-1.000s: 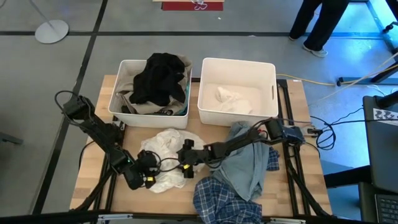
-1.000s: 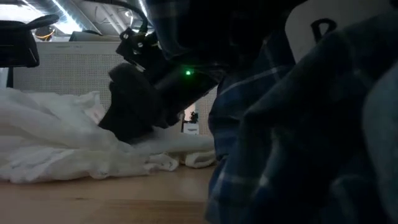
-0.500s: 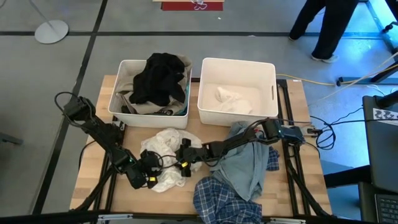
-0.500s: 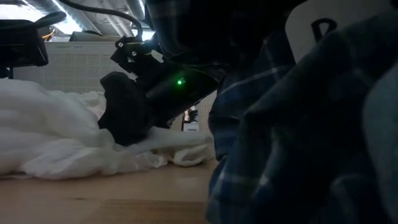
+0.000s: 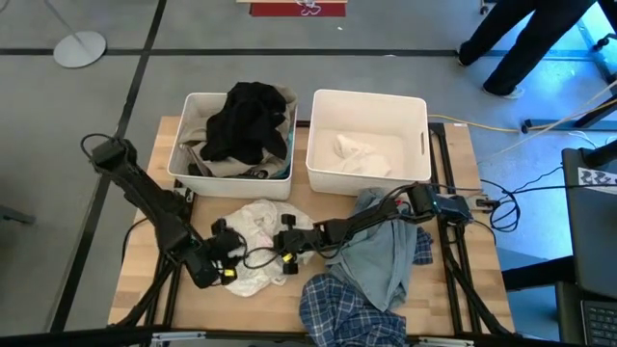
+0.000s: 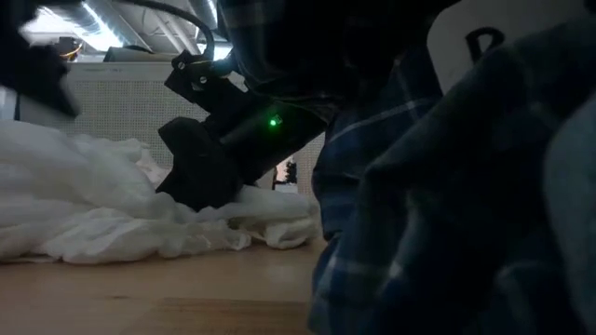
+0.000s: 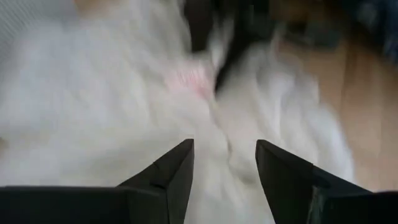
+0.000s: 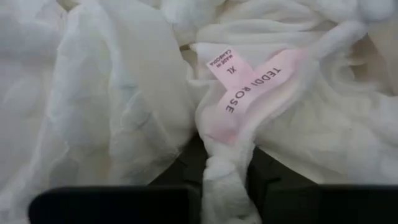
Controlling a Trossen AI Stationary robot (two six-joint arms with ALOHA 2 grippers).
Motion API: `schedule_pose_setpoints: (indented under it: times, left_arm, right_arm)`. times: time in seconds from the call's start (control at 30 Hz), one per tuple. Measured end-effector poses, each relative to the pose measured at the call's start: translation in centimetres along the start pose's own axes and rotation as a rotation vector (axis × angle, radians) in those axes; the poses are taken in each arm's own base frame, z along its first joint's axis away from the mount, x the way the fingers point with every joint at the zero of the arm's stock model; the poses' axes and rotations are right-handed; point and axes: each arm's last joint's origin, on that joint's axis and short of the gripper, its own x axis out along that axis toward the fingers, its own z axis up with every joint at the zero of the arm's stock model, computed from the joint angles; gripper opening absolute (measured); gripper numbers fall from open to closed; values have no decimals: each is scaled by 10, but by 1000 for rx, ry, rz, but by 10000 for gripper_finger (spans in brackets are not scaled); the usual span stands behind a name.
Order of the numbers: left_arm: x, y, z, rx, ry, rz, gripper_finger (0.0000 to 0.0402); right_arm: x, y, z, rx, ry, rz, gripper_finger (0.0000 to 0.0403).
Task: Sort clothes
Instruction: Put the white shirt into the right white bin
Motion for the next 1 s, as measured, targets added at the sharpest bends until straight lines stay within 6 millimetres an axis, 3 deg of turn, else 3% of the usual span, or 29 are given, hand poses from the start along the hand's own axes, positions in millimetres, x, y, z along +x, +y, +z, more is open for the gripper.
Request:
schedule_pose_setpoints:
  times: [0.2, 0.33, 0.53, 1.0]
  left_arm:
    - [-17, 13, 18, 91, -336, 156, 164]
    - [-6, 25, 5, 61, -467, 279, 164]
    - [11, 39, -18, -34, -494, 306, 164]
    - [15, 38, -22, -57, -486, 300, 164]
  right_arm:
    - [-15, 3, 10, -47, 13, -109, 51]
    - [-34, 11, 19, -135, 61, -184, 51]
    - [-71, 15, 44, -209, 69, -266, 51]
    - [-156, -5, 94, -206, 9, -353, 51]
